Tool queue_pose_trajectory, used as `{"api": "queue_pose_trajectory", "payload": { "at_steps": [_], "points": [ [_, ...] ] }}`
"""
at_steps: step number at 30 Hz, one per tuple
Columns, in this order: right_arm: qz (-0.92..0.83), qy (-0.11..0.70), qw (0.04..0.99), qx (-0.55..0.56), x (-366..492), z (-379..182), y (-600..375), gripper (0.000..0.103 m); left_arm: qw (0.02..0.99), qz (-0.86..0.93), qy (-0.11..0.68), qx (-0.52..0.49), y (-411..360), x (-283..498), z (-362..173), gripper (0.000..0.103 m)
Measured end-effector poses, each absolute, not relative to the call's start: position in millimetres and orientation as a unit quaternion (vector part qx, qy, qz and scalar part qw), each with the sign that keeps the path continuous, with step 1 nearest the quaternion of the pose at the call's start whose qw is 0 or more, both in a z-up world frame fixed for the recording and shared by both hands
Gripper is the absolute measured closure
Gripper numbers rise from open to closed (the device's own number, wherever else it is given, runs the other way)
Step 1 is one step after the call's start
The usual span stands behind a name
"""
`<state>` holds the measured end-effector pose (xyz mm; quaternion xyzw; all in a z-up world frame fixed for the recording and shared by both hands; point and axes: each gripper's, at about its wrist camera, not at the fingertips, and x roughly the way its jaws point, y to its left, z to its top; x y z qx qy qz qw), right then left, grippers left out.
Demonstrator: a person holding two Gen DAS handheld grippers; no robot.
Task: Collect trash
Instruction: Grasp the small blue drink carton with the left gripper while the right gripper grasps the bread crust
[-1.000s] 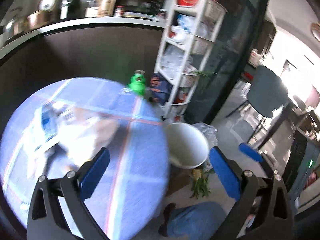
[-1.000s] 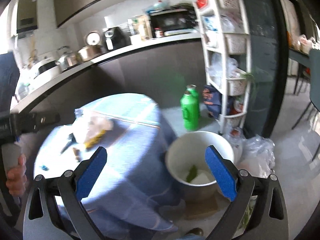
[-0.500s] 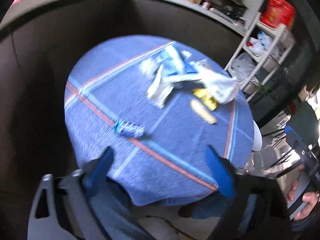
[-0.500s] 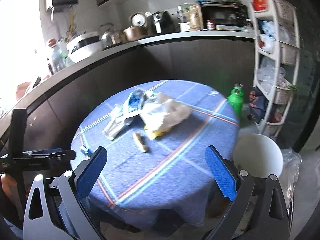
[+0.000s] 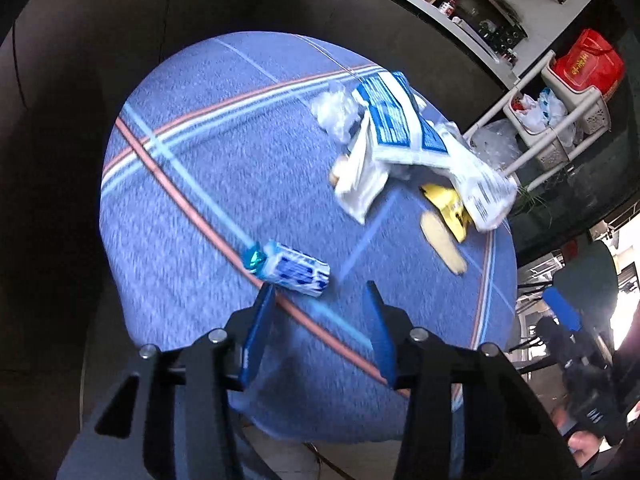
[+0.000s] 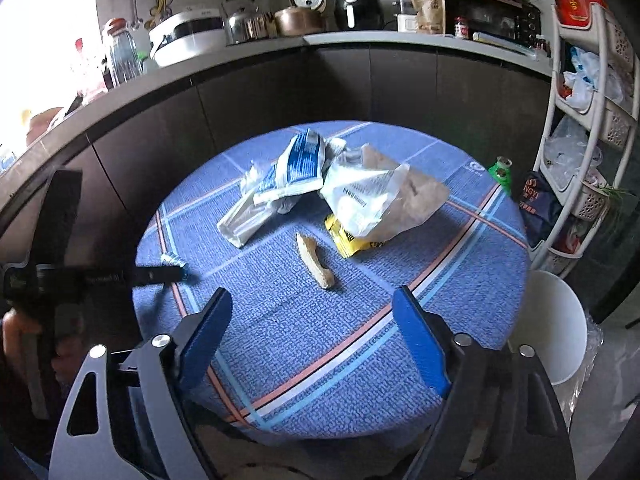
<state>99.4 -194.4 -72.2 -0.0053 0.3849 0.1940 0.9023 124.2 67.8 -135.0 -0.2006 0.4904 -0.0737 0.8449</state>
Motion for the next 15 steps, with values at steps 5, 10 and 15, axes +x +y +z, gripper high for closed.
{"api": "queue_pose_trajectory", "payload": {
  "at_steps": [5,10,15],
  "points": [
    [0.201,0.402,0.893,-0.012,117,-89,-184,0.036,0.846,-0.066,0.493,-0.190,67,145,-139,0.058],
    [0.206,0.415,0.886,-0.015,131,-101,-178,0.040,0.855,-0.064,0.491,-0.156,58,164,-139,0.058],
    [0.205,0.425,0.881,-0.017,148,-112,-171,0.046,0.859,-0.059,0.490,-0.133,55,180,-140,0.068]
  ]
}}
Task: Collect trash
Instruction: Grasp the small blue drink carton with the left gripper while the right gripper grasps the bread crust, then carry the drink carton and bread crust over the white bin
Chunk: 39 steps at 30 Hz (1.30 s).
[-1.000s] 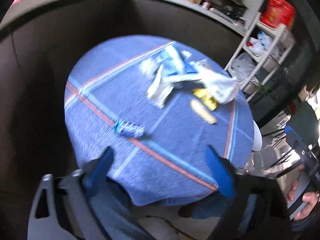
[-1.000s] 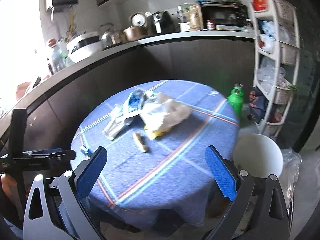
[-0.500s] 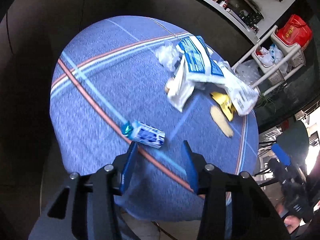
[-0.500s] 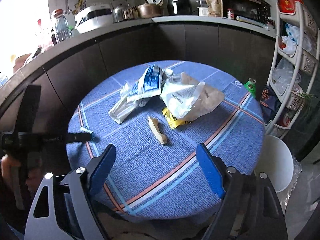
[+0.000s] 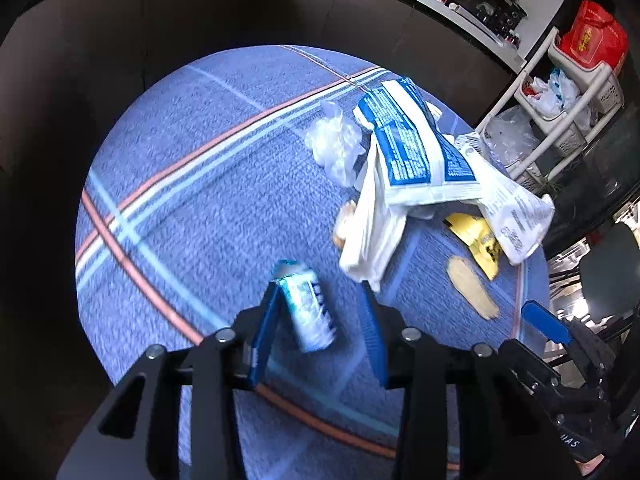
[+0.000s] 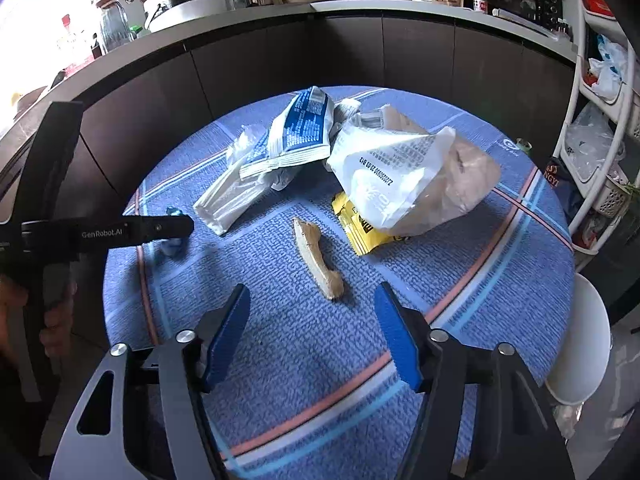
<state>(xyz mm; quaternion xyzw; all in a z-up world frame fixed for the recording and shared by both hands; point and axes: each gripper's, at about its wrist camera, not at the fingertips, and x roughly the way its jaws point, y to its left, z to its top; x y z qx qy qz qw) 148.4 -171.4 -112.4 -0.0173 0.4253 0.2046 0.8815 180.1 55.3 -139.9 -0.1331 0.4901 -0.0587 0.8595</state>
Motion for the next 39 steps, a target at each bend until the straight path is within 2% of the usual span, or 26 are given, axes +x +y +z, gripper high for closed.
{"api": "queue_pose_trajectory", "payload": {
  "at_steps": [1,3,8,11,15,16,17,18,19,22,39],
  "points": [
    [0.205,0.427,0.881,-0.017,151,-114,-170,0.048,0.860,-0.055,0.492,-0.123,54,183,-140,0.075],
    [0.204,0.429,0.880,-0.019,157,-119,-168,0.052,0.860,-0.054,0.495,-0.111,53,188,-140,0.079],
    [0.202,0.436,0.877,-0.019,175,-129,-163,0.064,0.857,-0.064,0.498,-0.113,55,185,-140,0.079],
    [0.208,0.435,0.876,-0.025,182,-131,-157,0.066,0.856,-0.069,0.500,-0.115,56,186,-141,0.079],
    [0.206,0.431,0.878,-0.030,188,-133,-151,0.067,0.858,-0.075,0.497,-0.108,55,182,-143,0.072],
    [0.202,0.430,0.879,-0.033,190,-133,-149,0.071,0.859,-0.075,0.497,-0.102,54,181,-143,0.072],
    [0.200,0.429,0.880,-0.036,188,-133,-149,0.083,0.859,-0.074,0.497,-0.094,53,180,-143,0.072],
    [0.198,0.428,0.881,-0.039,187,-133,-148,0.088,0.860,-0.073,0.498,-0.085,51,181,-143,0.072],
    [0.199,0.428,0.881,-0.039,186,-133,-148,0.094,0.861,-0.070,0.498,-0.076,48,180,-142,0.079],
    [0.200,0.430,0.880,-0.037,182,-132,-149,0.095,0.864,-0.066,0.496,-0.062,45,179,-141,0.091],
    [0.203,0.367,0.907,0.032,137,-75,-195,0.095,0.884,-0.106,0.450,-0.072,20,141,-79,0.093]
  ]
}}
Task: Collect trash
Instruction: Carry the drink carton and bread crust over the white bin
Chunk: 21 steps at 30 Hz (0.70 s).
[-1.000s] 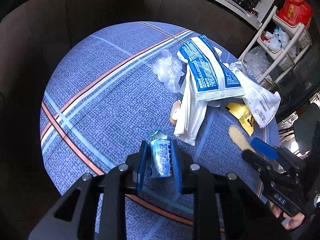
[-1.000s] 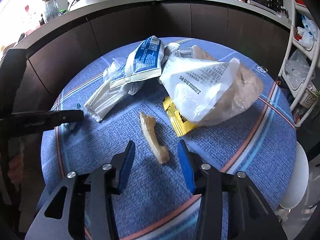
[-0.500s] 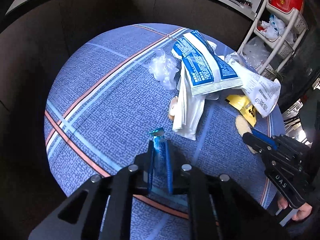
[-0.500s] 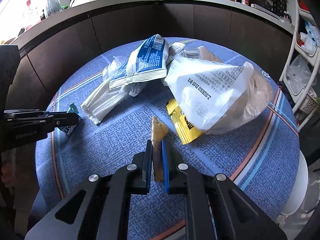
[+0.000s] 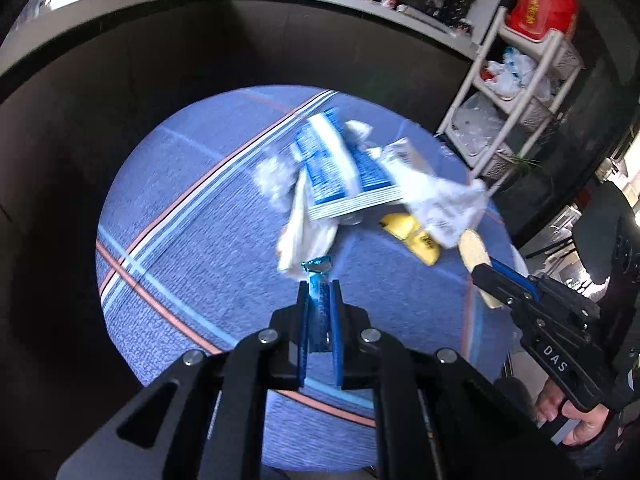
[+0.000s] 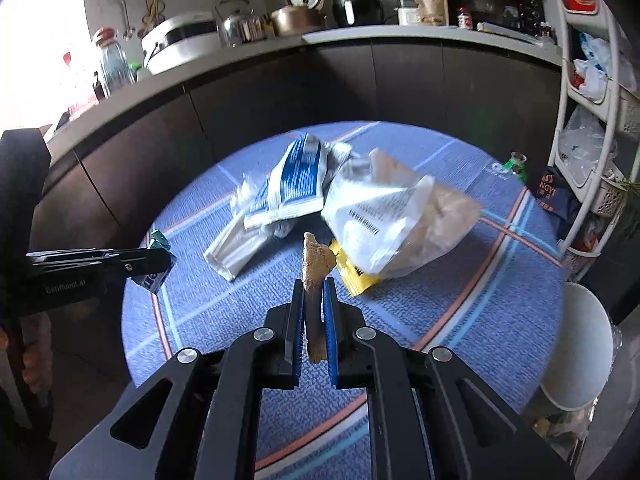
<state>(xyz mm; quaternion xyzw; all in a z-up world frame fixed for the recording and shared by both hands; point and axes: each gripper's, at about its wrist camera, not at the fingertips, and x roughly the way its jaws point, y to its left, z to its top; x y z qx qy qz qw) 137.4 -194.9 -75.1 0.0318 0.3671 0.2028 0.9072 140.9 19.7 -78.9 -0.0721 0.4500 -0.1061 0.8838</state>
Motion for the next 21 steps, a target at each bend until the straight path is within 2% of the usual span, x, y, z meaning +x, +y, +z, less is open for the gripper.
{"api": "queue_pose_trajectory", "payload": {
  "at_steps": [9,21],
  "points": [
    [0.179,0.335,0.923,0.065,114,-49,-233,0.095,0.891,-0.160,0.423,-0.045,-31,130,-42,0.093],
    [0.125,0.312,0.936,0.102,91,-41,-298,0.095,0.877,-0.243,0.414,-0.032,-108,131,-26,0.093]
  ]
}}
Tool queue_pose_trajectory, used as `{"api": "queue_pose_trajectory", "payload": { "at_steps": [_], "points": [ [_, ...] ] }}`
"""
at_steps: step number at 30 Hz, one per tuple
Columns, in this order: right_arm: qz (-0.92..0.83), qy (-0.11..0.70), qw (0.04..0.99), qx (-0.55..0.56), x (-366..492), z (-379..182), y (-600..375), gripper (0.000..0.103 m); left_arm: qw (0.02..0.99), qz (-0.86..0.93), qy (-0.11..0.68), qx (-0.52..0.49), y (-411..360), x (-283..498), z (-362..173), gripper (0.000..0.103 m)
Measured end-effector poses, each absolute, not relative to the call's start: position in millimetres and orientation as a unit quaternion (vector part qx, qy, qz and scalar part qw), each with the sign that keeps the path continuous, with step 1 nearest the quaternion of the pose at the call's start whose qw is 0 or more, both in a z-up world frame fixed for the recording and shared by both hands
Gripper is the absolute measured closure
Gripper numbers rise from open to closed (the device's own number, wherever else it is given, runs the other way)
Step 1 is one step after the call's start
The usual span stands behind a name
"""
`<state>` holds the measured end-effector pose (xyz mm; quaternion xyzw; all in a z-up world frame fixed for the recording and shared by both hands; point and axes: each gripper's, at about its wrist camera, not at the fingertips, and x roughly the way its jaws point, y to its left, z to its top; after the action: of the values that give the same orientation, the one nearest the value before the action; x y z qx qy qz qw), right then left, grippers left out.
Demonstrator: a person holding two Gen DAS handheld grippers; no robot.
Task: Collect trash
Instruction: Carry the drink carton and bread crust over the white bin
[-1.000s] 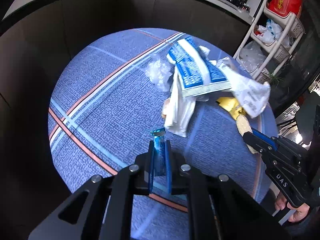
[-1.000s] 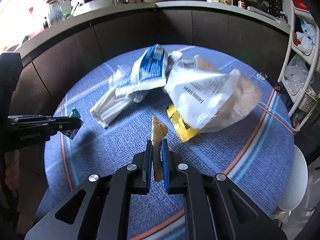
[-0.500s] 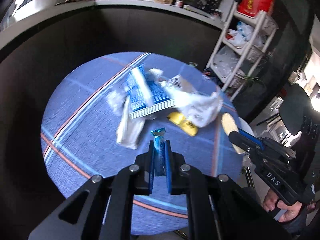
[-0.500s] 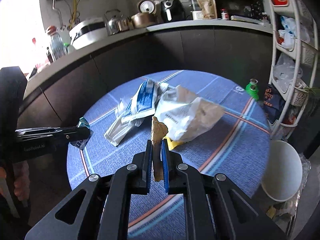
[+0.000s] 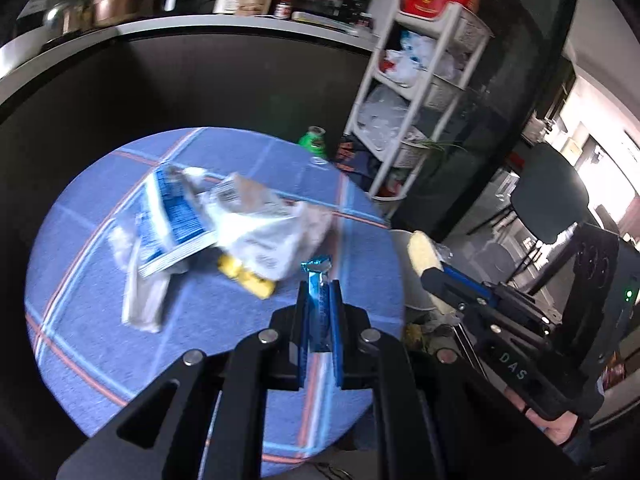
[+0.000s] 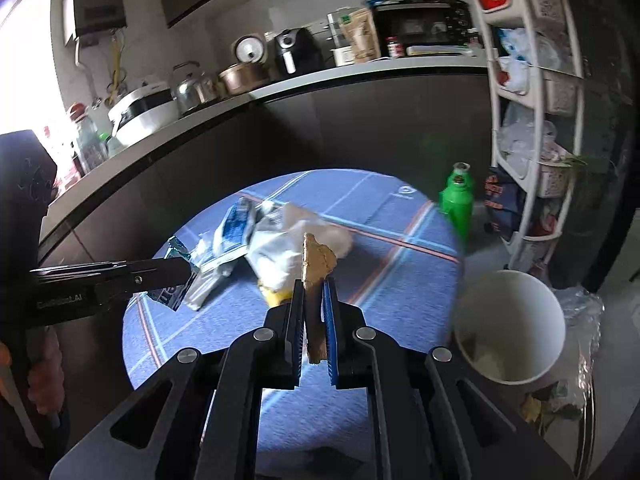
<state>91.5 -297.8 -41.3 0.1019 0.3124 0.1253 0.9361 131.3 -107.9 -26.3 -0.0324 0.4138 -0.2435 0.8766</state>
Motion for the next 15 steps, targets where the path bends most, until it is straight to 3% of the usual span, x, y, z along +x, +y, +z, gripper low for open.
{"api": "queue_pose_trajectory", "payload": {
  "at_steps": [15],
  "points": [
    [0.049,0.310,0.936,0.159,84,-67,-387,0.094,0.850,-0.316,0.421,0.004,-220,150,-32,0.093]
  ]
}}
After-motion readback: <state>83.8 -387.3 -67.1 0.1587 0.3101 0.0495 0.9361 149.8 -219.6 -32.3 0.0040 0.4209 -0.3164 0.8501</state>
